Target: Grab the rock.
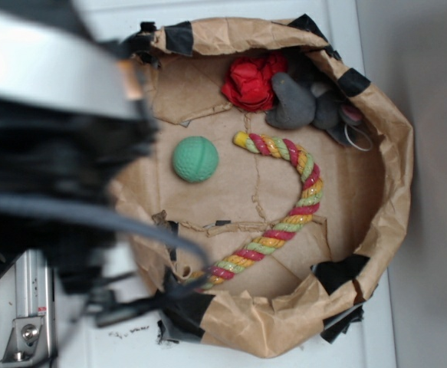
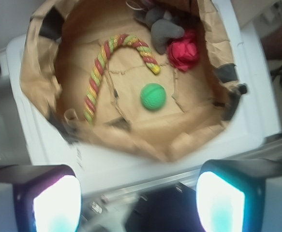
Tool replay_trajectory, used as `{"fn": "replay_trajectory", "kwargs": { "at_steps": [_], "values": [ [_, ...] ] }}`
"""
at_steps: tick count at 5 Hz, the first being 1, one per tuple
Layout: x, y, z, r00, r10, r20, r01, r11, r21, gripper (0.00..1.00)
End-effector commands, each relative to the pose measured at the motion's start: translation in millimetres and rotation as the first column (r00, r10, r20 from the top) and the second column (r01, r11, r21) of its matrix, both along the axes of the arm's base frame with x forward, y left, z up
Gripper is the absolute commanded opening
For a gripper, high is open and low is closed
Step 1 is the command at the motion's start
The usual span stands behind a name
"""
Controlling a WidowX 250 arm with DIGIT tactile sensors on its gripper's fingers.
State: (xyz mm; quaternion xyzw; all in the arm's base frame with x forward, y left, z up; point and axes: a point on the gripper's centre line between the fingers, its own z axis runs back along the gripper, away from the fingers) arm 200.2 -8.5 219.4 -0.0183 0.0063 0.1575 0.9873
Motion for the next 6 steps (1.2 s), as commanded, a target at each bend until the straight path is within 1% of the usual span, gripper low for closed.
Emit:
{"fn": "replay_trajectory", "kwargs": {
  "at_steps": [1,2,3,4,5,6],
  "values": [
    [24.9,8.2,-80.4,0.98,0.138,-0.141,-0.141,0.99,-0.016,1.0],
    [22.0,13.5,-119.0,0.974,0.146,-0.171,-0.149,0.989,-0.001,1.0],
    [12.3,10.9,-141.9,0.966,0.129,-0.222,-0.137,0.99,-0.018,1.0],
    [-4.3,-2.6,-166.4,0.96,0.08,-0.267,-0.092,0.995,-0.032,1.0],
    [-15.7,-16.0,-184.0,0.959,0.048,-0.28,-0.065,0.997,-0.052,1.0],
    [-25.3,-28.4,-202.1,0.972,0.052,-0.228,-0.063,0.997,-0.039,1.0]
  ]
}}
